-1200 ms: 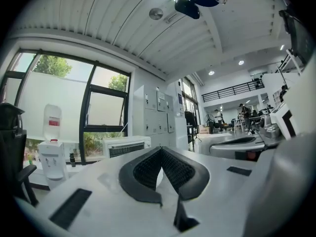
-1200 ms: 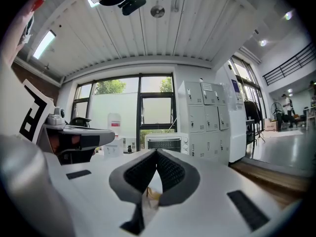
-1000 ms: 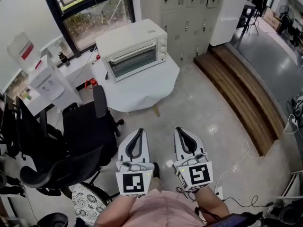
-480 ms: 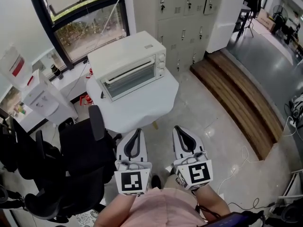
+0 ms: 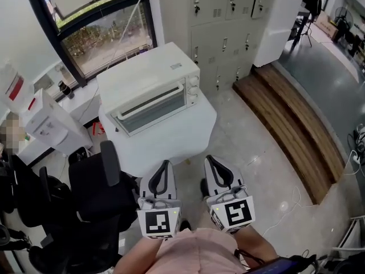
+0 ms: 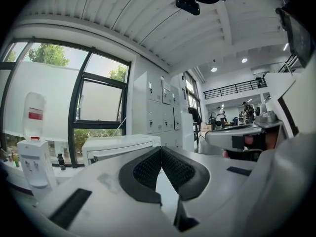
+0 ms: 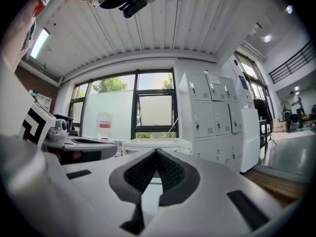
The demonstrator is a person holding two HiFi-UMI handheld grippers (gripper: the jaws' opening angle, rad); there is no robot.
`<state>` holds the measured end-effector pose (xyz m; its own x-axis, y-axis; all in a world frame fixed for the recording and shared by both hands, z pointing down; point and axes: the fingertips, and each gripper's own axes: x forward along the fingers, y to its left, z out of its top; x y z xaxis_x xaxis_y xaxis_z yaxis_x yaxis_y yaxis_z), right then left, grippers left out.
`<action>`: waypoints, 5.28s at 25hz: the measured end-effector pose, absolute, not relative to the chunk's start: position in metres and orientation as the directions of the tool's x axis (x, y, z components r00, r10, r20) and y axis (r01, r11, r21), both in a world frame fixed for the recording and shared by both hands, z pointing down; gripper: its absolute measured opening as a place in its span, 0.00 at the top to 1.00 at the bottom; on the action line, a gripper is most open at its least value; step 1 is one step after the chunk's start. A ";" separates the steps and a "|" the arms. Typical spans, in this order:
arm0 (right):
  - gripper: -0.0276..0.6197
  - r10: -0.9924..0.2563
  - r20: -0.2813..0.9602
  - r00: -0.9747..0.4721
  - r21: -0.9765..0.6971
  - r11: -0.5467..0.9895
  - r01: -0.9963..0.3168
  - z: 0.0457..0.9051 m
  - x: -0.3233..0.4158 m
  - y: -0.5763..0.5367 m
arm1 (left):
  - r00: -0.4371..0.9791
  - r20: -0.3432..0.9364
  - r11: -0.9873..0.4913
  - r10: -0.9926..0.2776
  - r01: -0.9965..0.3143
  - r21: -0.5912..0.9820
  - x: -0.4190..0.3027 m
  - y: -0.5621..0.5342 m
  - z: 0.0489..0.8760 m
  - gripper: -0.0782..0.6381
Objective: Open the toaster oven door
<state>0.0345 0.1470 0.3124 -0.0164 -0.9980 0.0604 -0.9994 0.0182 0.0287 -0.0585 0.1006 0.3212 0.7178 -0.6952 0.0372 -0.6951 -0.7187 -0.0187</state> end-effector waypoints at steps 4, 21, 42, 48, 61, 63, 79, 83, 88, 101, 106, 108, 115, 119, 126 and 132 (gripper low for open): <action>0.95 -0.991 0.060 -0.116 0.022 0.118 -0.993 0.316 0.063 0.093 | 0.663 0.065 -0.665 -0.746 -0.747 -0.014 -0.030 0.056 0.329 0.87; 0.95 -0.805 0.042 -0.592 0.075 0.594 -0.801 0.295 0.062 -0.078 | 0.307 0.056 -0.309 -0.950 -0.950 -0.032 -0.025 -0.071 0.301 0.87; 0.77 -0.495 0.528 -0.690 0.421 0.858 -0.294 0.367 0.036 -0.124 | 0.334 0.098 -0.332 -0.938 -0.943 0.028 -0.050 -0.140 0.317 0.87; 0.77 -0.443 0.657 -0.610 0.437 0.883 -0.172 0.387 0.040 -0.131 | 0.338 0.101 -0.337 -0.936 -0.941 0.026 -0.058 -0.150 0.317 0.87; 0.80 -0.370 0.745 -0.554 0.374 0.921 -0.112 0.405 0.038 -0.140 | 0.344 0.114 -0.342 -0.932 -0.939 0.038 -0.066 -0.158 0.326 0.87; 0.81 -0.361 0.755 -0.547 0.367 0.924 -0.103 0.406 0.037 -0.139 | 0.345 0.114 -0.342 -0.932 -0.939 0.049 -0.065 -0.157 0.325 0.87; 0.83 -0.339 0.765 -0.547 0.350 0.933 -0.089 0.410 0.038 -0.122 | 0.321 0.116 -0.317 -0.940 -0.947 0.055 -0.071 -0.148 0.325 0.87; 0.83 -0.336 0.765 -0.549 0.348 0.933 -0.086 0.412 0.037 -0.115 | 0.318 0.117 -0.314 -0.941 -0.948 0.050 -0.071 -0.144 0.324 0.87; 0.84 -0.332 0.766 -0.550 0.343 0.935 -0.086 0.413 0.037 -0.106 | 0.321 0.112 -0.317 -0.941 -0.947 0.044 -0.068 -0.140 0.322 0.87; 0.84 -0.342 0.769 -0.540 0.353 0.932 -0.088 0.424 0.038 -0.080 | 0.325 0.120 -0.324 -0.938 -0.946 0.033 -0.060 -0.124 0.324 0.87; 0.84 -0.347 0.766 -0.542 0.358 0.930 -0.089 0.428 0.039 -0.072 | 0.326 0.126 -0.326 -0.937 -0.945 0.022 -0.058 -0.120 0.327 0.87; 0.85 -0.346 0.766 -0.542 0.358 0.930 -0.089 0.429 0.039 -0.070 | 0.327 0.132 -0.327 -0.936 -0.945 0.023 -0.057 -0.119 0.328 0.87; 0.85 -0.351 0.764 -0.542 0.364 0.927 -0.087 0.429 0.038 -0.066 | 0.330 0.123 -0.330 -0.936 -0.944 0.018 -0.057 -0.114 0.328 0.87; 0.85 -0.348 0.765 -0.541 0.367 0.927 -0.078 0.431 0.037 -0.064 | 0.322 0.128 -0.322 -0.938 -0.946 0.015 -0.059 -0.113 0.329 0.87; 0.85 -0.345 0.771 -0.536 0.373 0.926 -0.061 0.434 0.038 -0.060 | 0.319 0.125 -0.318 -0.939 -0.948 0.029 -0.057 -0.113 0.328 0.87; 0.85 -0.345 0.770 -0.537 0.374 0.926 -0.059 0.436 0.039 -0.056 | 0.318 0.127 -0.316 -0.939 -0.948 0.036 -0.053 -0.113 0.328 0.87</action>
